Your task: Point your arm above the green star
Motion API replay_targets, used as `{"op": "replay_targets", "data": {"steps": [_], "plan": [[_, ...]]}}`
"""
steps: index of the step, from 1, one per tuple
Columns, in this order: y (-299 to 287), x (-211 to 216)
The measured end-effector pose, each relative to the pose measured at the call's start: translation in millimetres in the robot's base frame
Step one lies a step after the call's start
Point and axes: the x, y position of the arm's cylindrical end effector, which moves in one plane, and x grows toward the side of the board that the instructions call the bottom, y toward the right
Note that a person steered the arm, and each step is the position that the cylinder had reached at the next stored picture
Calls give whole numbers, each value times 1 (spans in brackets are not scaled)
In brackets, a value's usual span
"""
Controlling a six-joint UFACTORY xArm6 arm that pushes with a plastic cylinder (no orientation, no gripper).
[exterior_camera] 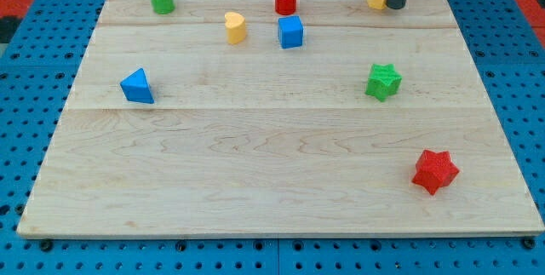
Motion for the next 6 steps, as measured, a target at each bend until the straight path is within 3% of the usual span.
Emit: {"op": "replay_targets", "data": {"steps": [2,6], "plan": [[-7,77],[-40,82]]}}
